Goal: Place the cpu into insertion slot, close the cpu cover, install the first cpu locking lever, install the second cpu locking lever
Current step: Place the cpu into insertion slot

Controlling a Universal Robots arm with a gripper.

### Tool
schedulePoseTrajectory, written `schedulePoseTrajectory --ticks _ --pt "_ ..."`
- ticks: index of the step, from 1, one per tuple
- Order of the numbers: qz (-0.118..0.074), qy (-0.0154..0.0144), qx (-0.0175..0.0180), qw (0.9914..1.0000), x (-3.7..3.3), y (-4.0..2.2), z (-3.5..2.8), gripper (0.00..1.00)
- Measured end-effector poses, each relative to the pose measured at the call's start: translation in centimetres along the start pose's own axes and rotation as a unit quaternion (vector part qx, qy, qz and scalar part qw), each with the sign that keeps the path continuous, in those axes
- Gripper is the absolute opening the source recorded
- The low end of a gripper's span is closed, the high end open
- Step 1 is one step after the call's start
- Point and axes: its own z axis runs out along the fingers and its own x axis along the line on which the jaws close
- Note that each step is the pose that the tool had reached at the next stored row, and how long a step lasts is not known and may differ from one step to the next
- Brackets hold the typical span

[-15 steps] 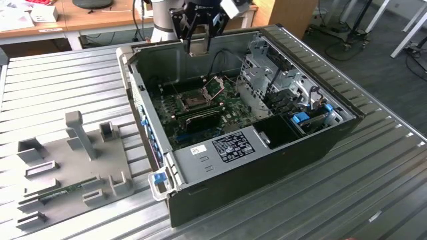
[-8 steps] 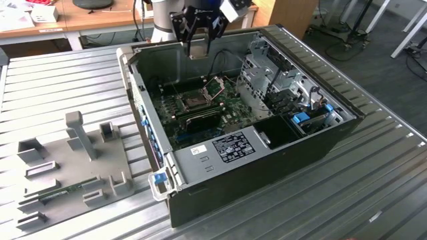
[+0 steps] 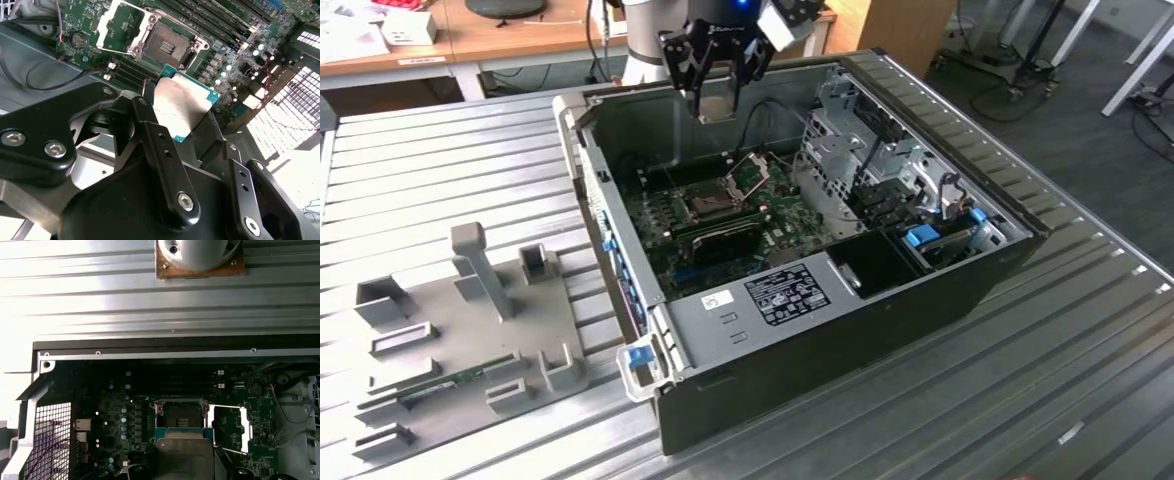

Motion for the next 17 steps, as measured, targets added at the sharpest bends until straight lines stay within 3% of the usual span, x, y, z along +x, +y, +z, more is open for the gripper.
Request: schedulePoseTrajectory --ticks 7,17 --pt "0.000 -0.0001 -0.0001 1.00000 0.00 -0.01 0.07 0.54" --pt "0.000 0.0000 0.0001 1.00000 0.00 -0.08 0.91 0.54"
